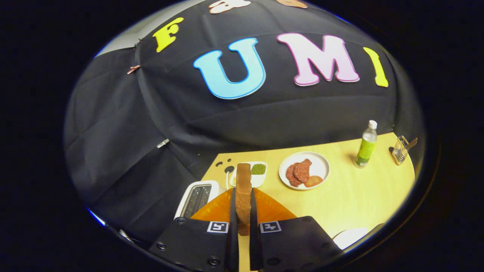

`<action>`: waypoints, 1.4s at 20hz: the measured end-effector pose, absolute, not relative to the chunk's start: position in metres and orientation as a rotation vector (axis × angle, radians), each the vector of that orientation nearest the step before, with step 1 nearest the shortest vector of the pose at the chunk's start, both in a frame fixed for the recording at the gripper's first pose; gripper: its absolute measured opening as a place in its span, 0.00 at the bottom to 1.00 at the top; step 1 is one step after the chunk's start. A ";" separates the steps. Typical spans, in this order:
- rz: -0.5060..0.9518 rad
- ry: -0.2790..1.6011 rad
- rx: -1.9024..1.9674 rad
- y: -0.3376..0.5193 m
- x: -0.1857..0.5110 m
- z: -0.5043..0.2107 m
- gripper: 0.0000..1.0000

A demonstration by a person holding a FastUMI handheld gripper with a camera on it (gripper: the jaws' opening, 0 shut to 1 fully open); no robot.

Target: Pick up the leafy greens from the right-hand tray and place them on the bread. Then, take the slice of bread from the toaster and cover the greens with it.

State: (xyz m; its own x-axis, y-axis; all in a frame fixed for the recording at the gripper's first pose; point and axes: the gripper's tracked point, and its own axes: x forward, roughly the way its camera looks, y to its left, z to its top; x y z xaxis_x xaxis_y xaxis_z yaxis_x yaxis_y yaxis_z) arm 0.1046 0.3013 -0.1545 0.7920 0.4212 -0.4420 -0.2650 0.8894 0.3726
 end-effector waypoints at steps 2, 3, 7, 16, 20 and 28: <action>0.356 0.582 0.323 0.286 0.096 -0.175 0.15; 0.352 0.602 0.344 0.280 0.090 -0.186 0.15; 0.335 0.698 0.439 0.270 0.068 -0.229 0.15; 0.308 0.778 0.531 0.267 0.054 -0.302 0.16; 0.303 0.806 0.572 0.266 0.046 -0.318 0.15; 0.230 0.847 0.502 0.240 0.037 -0.344 0.29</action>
